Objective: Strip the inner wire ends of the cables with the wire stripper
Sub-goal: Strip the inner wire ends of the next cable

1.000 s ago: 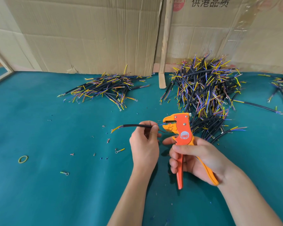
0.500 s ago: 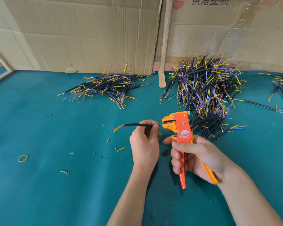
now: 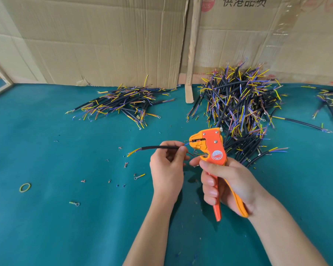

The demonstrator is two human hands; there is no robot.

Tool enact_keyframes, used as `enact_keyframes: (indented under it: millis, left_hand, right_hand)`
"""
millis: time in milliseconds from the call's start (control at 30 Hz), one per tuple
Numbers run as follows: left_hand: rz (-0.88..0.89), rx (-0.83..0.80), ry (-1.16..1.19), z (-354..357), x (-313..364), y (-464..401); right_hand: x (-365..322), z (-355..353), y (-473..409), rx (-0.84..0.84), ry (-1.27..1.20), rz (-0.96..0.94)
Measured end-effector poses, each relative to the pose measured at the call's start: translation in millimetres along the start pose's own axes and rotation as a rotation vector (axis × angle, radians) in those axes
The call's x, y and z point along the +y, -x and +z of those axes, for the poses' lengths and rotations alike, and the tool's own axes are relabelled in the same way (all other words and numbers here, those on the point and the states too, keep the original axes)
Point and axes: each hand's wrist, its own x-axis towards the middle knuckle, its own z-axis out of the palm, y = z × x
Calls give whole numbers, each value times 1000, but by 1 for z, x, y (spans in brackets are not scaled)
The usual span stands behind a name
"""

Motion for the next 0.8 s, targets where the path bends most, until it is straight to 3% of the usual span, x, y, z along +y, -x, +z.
enact_keyframes:
  millis: [300, 567, 800]
  left_hand:
    - [-78, 76, 143, -1, 1, -3]
    - [-157, 160, 340, -4, 2, -8]
    - [-157, 137, 328, -4, 1, -7]
  right_hand:
    - [-12, -12, 5, -1, -61, -72]
    - [-7, -6, 7, -45, 21, 129]
    - [-1, 3, 5, -120, -3, 127]
